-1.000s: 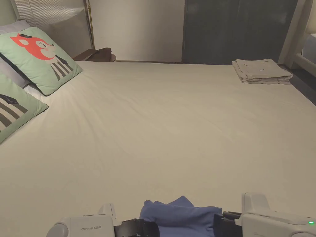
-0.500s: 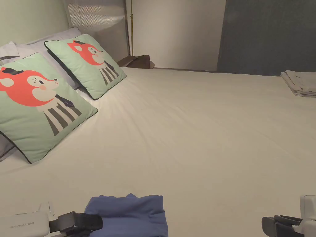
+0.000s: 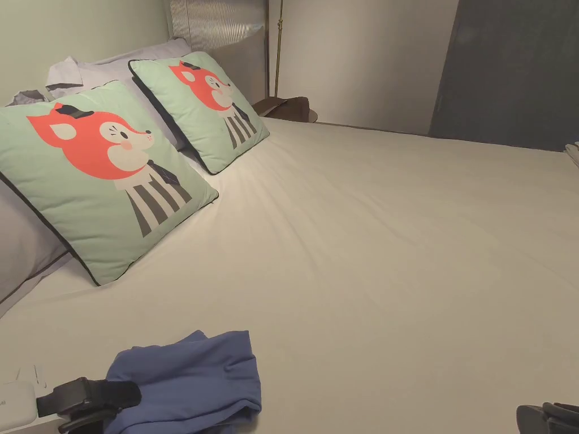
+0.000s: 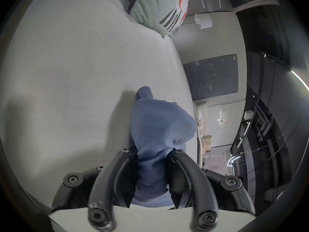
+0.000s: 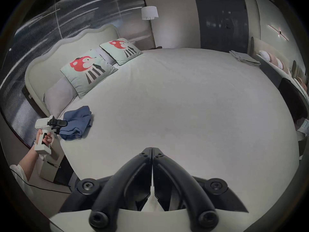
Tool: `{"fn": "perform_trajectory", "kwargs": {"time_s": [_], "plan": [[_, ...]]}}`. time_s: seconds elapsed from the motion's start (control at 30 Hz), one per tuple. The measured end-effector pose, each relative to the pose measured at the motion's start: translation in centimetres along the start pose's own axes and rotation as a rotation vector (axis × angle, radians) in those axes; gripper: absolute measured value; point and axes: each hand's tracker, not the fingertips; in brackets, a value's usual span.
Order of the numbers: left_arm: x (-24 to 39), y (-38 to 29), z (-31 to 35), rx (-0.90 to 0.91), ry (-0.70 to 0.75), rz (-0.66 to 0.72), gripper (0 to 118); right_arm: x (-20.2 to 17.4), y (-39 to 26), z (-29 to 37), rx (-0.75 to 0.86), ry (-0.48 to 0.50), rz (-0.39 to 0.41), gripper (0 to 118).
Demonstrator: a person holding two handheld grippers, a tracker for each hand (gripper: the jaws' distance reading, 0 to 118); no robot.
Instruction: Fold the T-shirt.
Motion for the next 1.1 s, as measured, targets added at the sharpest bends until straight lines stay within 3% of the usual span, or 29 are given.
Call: {"fn": "perform_trajectory", "kwargs": {"time_s": [0.07, 0.1, 0.17, 0.3, 0.47, 0.53, 0.57, 0.6, 0.63, 0.67, 0.77, 0.87, 1.1], "plan": [[0.3, -0.4, 0.1, 0.036, 0.034, -0.03, 54, 0.4, 0.0, 0.2, 0.007, 0.001, 0.005, 0], [1.1, -0.9, 0.5, 0.072, 0.087, -0.063, 78, 0.6, 0.0, 0.4, 0.013, 0.002, 0.004, 0], [3.4, -2.2, 1.1, 0.134, 0.161, -0.139, 109, 0.8, 0.0, 0.7, 0.023, 0.007, 0.0, 0], [6.8, -4.1, 3.8, 0.206, 0.162, -0.257, 111, 1.5, -0.2, 1.4, 0.046, 0.02, -0.015, 0], [10.6, -6.5, 4.2, 0.188, 0.082, -0.278, 110, 2.7, -1.0, 2.1, 0.075, 0.038, -0.046, 0], [12.5, -8.4, 2.8, 0.16, 0.058, -0.295, 97, 3.2, -1.3, 2.4, 0.089, 0.05, -0.057, 0], [12.8, -8.9, 1.9, 0.159, 0.057, -0.309, 77, 3.6, -1.5, 2.7, 0.099, 0.06, -0.07, 0], [13.4, -9.6, 0.9, 0.152, 0.065, -0.314, 48, 3.6, -1.5, 3.1, 0.104, 0.066, -0.075, 0], [14.3, -10.7, -0.5, 0.142, 0.081, -0.316, 27, 3.8, -1.6, 3.5, 0.114, 0.07, -0.081, 0], [15.2, -11.8, -1.9, 0.136, 0.106, -0.335, 13, 4.2, -1.8, 3.9, 0.126, 0.07, -0.089, 0], [18.5, -15.8, -6.3, 0.109, 0.125, -0.403, 1, 5.8, -2.4, 4.9, 0.16, 0.069, -0.11, 0], [21.3, -18.9, -10.3, 0.106, 0.104, -0.424, 0, 7.4, -3.0, 6.1, 0.203, 0.035, -0.118, 0], [32.0, -27.4, -16.5, 0.33, 0.186, -0.748, 0, 9.6, -3.0, 10.1, 0.414, -0.19, -0.075, 0]]}}
